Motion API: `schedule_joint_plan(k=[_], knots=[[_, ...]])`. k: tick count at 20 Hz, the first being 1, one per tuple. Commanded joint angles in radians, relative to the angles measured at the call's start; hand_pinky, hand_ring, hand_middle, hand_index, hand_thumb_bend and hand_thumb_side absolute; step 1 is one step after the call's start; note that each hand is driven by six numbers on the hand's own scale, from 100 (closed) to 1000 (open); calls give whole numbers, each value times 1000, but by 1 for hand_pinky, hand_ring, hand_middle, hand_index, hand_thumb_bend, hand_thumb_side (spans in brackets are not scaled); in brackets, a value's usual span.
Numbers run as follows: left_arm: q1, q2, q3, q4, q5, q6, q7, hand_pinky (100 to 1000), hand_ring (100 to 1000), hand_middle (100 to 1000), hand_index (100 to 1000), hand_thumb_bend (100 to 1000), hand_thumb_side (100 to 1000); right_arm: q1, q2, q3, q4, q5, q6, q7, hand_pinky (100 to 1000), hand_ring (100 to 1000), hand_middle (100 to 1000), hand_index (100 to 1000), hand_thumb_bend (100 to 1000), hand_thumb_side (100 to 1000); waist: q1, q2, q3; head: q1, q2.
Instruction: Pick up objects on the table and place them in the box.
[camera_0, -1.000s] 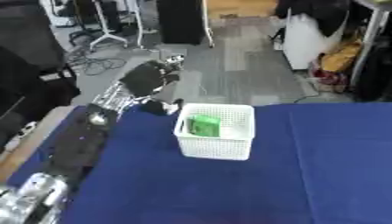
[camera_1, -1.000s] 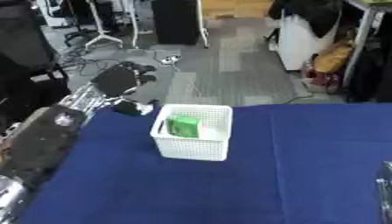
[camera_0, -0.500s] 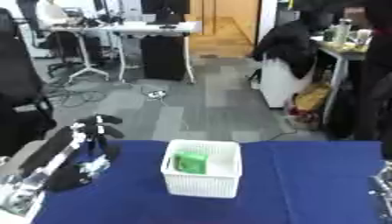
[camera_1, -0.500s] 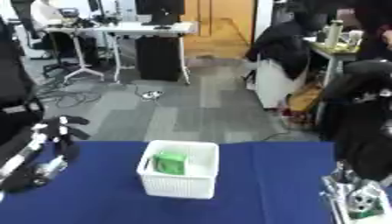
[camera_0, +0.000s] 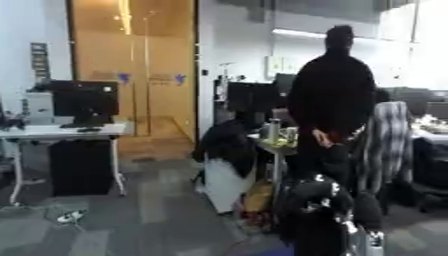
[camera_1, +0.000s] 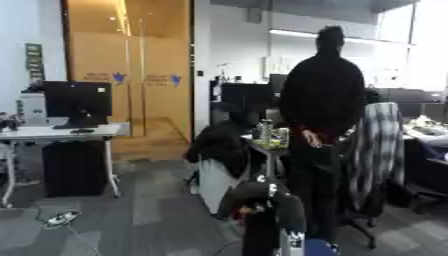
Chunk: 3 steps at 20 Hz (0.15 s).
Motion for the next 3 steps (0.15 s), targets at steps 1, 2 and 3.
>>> schedule_joint_plan(k=[1, 2, 3], knots=[[-5, 28, 4, -16, 5, -1, -16, 310, 518, 616, 681, 165, 1000, -25, -4, 6, -15, -16, -4, 12, 252, 309, 332, 527, 240, 1000, 4, -7, -3, -11, 1], [-3, 29, 4, -16, 5, -3, -18, 311, 518, 615, 681, 164, 1000, -25, -3, 5, -15, -19, -4, 13, 253, 309, 332, 527, 239, 1000, 4, -7, -4, -7, 11], [-2, 29, 5, -16, 5, -4, -20, 311, 518, 616, 681, 165, 1000, -25, -2, 5, -15, -22, -4, 15, 252, 309, 332, 527, 244, 1000, 5, -7, -5, -6, 14]])
